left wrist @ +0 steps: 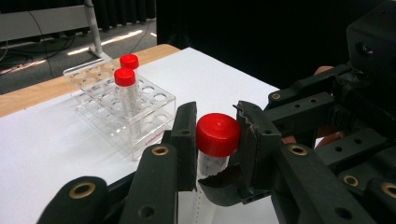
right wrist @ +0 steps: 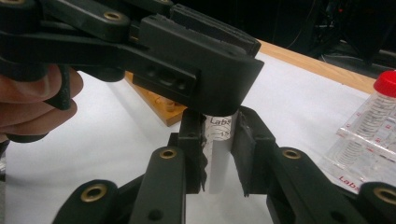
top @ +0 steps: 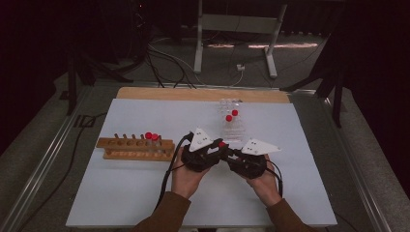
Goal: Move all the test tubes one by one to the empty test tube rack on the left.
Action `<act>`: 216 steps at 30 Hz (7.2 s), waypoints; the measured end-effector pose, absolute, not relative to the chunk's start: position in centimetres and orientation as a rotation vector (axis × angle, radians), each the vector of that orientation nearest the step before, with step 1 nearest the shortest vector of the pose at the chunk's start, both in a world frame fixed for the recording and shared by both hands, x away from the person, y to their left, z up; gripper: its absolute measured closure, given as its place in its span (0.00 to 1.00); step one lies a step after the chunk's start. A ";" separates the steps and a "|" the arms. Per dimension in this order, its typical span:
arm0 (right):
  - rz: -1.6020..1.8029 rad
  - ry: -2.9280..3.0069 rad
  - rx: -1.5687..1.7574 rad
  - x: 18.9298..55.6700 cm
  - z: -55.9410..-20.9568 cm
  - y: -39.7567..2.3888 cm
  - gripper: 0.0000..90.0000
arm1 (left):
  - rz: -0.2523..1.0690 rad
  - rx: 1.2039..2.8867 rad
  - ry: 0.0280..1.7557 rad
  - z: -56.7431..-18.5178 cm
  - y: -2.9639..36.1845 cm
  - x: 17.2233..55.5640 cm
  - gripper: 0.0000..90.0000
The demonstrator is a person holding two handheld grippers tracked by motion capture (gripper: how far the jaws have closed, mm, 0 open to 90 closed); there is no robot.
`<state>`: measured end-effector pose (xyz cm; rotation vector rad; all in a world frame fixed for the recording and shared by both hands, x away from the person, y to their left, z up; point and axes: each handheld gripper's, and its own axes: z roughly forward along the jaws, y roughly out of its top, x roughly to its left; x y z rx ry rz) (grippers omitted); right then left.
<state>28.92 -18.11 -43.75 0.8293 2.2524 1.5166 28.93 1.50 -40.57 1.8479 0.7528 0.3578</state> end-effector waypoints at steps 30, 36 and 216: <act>1.483 2.124 0.932 28.8 -43.1 -22.6 0.00 | 0.394 1.766 0.849 -39.6 6.3 28.7 0.80; 1.488 2.092 0.960 28.7 -43.2 -24.2 0.00 | 0.393 1.747 0.861 -39.4 7.4 28.7 0.80; 1.284 2.051 1.121 39.3 -47.5 -18.3 0.60 | 0.724 1.524 1.222 -45.2 23.2 27.4 0.01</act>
